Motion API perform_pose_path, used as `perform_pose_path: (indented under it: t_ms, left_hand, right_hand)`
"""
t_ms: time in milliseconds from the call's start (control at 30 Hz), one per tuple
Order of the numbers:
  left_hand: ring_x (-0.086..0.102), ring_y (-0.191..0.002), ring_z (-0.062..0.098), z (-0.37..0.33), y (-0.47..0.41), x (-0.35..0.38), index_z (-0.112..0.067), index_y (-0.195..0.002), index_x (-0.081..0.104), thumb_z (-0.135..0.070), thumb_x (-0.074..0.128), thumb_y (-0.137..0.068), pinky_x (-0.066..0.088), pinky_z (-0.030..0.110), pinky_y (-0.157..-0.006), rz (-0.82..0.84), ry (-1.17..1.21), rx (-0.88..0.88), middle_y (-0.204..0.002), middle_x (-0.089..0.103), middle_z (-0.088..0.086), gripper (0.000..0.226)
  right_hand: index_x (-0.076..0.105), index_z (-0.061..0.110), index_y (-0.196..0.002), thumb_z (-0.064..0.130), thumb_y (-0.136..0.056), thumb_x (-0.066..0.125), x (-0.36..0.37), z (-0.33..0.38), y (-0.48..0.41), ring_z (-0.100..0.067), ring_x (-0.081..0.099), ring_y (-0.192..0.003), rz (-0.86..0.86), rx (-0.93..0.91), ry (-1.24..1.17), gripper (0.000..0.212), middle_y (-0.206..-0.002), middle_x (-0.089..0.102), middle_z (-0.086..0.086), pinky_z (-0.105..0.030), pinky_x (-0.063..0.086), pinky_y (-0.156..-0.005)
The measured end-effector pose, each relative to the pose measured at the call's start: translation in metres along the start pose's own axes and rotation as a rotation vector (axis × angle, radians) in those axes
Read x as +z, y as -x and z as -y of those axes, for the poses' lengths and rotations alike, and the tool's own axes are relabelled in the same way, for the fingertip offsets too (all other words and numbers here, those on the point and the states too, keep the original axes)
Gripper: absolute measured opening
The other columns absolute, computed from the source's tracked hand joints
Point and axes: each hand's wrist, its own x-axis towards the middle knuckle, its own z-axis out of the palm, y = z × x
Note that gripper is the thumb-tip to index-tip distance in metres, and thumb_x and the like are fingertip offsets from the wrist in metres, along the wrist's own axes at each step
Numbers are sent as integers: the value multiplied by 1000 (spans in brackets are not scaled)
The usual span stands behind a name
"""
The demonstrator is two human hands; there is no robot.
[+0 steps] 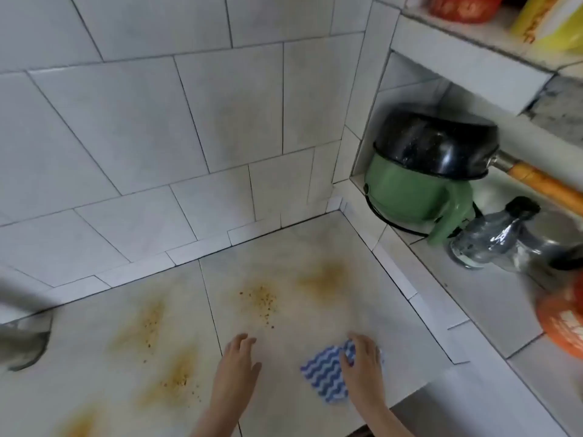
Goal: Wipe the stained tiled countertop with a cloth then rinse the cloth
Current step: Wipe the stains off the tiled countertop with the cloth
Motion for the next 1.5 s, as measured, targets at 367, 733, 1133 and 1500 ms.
perform_pose_path:
  t_ms: [367,733,1133,1500]
  left_hand:
    - [-1,-144,21,7,-8,28,-6,-147,-2,-40,44,-94,8,29,-115,-50,-76,-74,-157,-1,7,77]
    - [-4,-144,28,6,-5,50,0,-145,7,-32,54,-90,7,35,-117,-34,-22,-61,-155,-3,18,79]
    - [1,-143,30,11,-7,52,-2,-144,16,-29,60,-87,15,41,-115,-30,-6,-54,-155,4,18,76]
    - [0,-143,28,11,-5,52,-5,-146,12,-33,57,-88,13,39,-115,-44,-19,-56,-155,2,15,78]
  right_hand:
    - [-9,11,-149,47,-99,28,36,-7,10,-17,-14,-145,36,226,54,72,-158,-13,-5,-29,-9,-117]
    - [25,12,-148,47,-100,11,58,-26,31,-28,18,-141,-52,-25,323,61,-152,30,-14,-38,10,-116]
    - [-2,26,-149,59,-95,10,-11,-95,-13,-12,-28,-140,132,-162,233,65,-154,-22,6,-36,-5,-119]
    - [13,9,-150,50,-97,-1,25,-54,-19,-30,10,-145,-110,150,318,69,-156,13,-17,-40,2,-118]
